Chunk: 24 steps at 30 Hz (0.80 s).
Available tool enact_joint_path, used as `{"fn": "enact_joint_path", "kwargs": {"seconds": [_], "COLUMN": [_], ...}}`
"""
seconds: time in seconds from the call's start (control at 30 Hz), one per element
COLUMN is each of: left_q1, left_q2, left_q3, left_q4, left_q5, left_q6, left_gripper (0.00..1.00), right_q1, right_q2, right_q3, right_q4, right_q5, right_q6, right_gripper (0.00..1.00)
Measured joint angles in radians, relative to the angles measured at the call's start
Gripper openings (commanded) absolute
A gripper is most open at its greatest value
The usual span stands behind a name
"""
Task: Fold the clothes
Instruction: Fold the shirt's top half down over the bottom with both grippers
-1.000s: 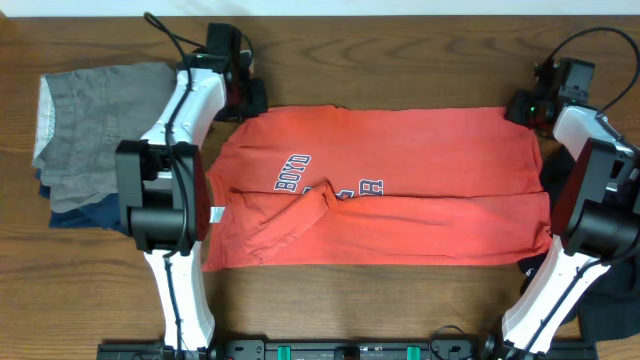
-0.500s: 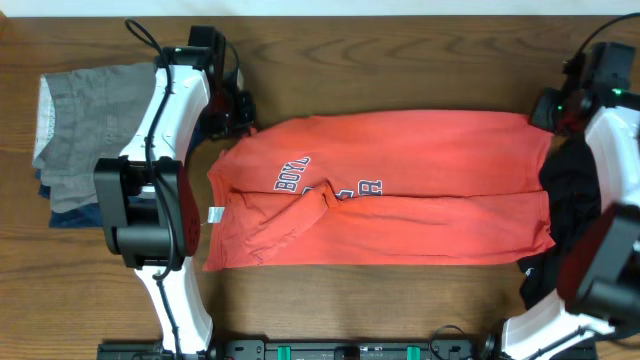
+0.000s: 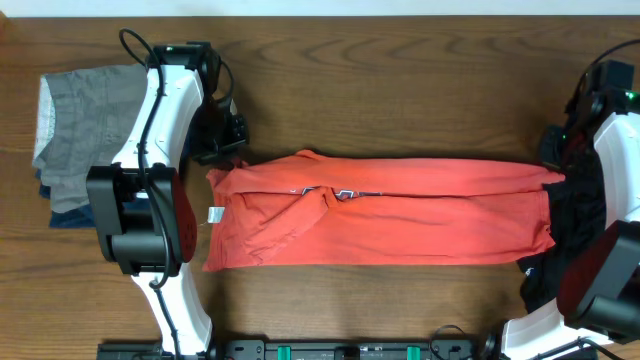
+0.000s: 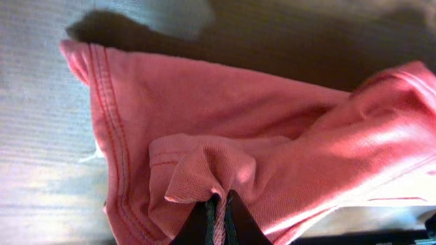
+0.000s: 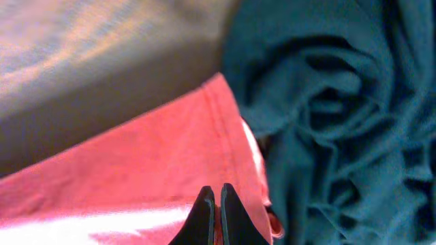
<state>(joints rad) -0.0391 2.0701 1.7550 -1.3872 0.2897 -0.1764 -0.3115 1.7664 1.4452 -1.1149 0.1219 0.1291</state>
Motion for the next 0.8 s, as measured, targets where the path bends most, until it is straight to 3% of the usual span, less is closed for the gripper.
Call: {"fn": "enact_joint_path", "kwargs": {"seconds": [0.8], "left_q1": [-0.001], "left_q2": [0.000], "left_q3": [-0.006], "left_q4": [-0.171], "left_q5": [-0.004], "left_q6": [0.024], "left_gripper": [0.06], "right_q1": [-0.048], "right_q2": [0.001], "right_q3": [-0.122], "right_q4": [-0.014], "right_q5": [0.050], "right_q6": [0.020], "right_gripper": [0.01]}}
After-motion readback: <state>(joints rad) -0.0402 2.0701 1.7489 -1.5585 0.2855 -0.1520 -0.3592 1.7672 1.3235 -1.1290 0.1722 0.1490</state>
